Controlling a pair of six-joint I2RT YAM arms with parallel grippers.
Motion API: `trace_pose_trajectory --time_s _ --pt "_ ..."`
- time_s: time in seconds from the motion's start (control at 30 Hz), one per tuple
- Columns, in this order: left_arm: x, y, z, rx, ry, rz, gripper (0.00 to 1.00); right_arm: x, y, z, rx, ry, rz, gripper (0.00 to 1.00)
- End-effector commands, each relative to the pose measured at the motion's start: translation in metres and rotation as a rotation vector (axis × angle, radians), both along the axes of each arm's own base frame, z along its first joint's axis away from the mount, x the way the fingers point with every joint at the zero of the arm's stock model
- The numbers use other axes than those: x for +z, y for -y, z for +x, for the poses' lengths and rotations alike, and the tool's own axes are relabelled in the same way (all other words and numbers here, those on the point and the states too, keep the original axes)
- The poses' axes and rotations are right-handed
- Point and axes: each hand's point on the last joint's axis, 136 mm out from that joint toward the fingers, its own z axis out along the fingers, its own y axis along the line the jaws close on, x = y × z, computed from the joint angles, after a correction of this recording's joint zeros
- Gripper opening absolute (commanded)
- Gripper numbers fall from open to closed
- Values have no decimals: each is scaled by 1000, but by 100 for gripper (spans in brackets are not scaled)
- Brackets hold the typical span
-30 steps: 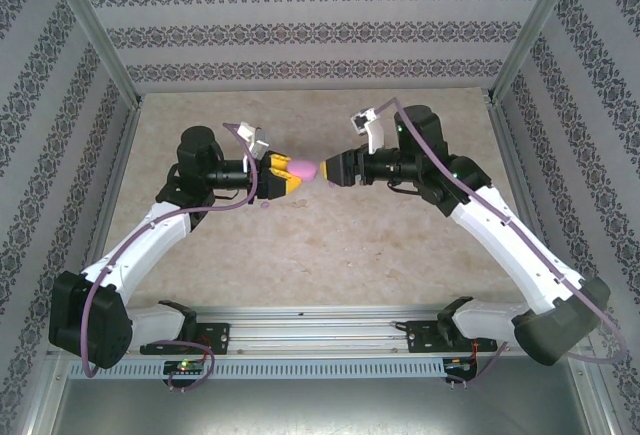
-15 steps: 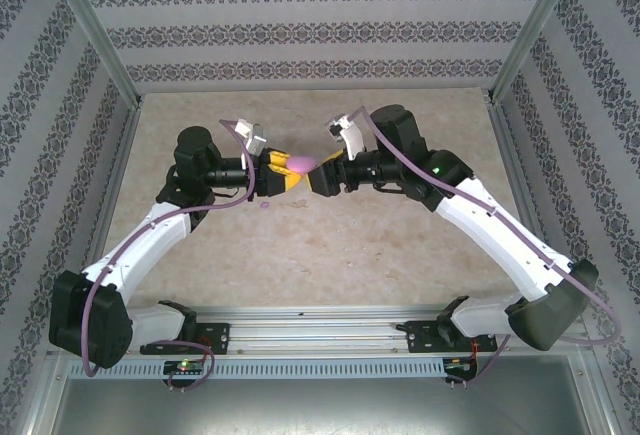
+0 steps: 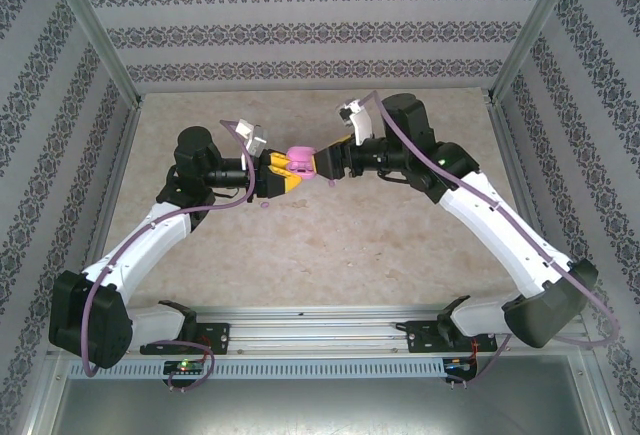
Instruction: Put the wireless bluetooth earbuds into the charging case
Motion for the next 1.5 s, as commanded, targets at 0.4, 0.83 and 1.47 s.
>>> trace_pose_trajectory --time_s 0.4,0.83,1.47 --pt "11 1 -5 -33 51 -18 20 8 -31 -5 137 -125 205 39" --pt "14 1 -4 -23 50 -26 31 3 -41 -13 153 41 136 11" --pt "17 0 -9 -47 88 -32 56 0 -37 -21 160 174 66 7"
